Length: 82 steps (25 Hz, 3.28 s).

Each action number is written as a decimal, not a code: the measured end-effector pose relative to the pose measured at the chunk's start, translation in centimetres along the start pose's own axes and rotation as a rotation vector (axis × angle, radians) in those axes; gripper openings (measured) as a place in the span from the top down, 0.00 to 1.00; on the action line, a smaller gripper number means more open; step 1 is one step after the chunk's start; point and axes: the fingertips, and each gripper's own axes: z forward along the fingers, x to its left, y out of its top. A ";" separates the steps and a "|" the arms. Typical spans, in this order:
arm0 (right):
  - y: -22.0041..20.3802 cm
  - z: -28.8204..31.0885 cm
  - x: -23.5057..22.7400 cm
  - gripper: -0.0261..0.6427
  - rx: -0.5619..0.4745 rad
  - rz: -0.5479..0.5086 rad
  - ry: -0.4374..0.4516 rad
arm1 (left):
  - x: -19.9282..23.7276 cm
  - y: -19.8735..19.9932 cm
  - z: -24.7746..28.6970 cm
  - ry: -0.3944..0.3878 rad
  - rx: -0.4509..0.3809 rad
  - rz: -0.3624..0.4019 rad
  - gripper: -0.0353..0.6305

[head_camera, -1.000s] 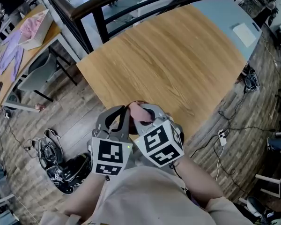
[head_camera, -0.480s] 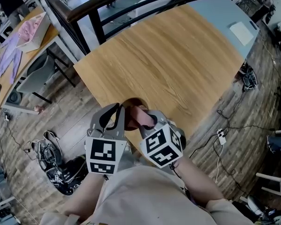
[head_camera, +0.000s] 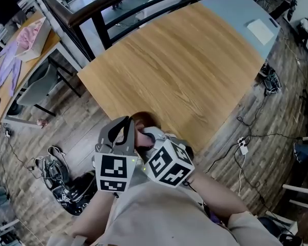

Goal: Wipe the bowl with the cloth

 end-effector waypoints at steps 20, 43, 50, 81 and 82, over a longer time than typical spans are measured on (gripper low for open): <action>0.9 -2.2 -6.9 0.94 -0.087 0.117 -0.321 | 0.2 1.5 -1.1 0.032 -0.054 0.076 0.93; 6.6 -9.0 -8.5 0.94 -0.337 0.142 -0.301 | 0.4 0.5 0.3 -0.073 0.012 0.092 0.93; 9.0 -8.5 -8.5 0.94 -0.330 0.051 -0.300 | -3.8 2.2 -0.1 -0.234 -0.027 0.173 0.93; -3.8 -5.1 -8.5 0.94 0.052 0.120 -0.172 | -0.1 1.0 -1.0 -0.149 -0.037 0.100 0.93; -4.2 -4.9 -8.1 0.94 0.059 0.126 -0.162 | 0.2 1.0 -0.9 -0.145 -0.041 0.076 0.93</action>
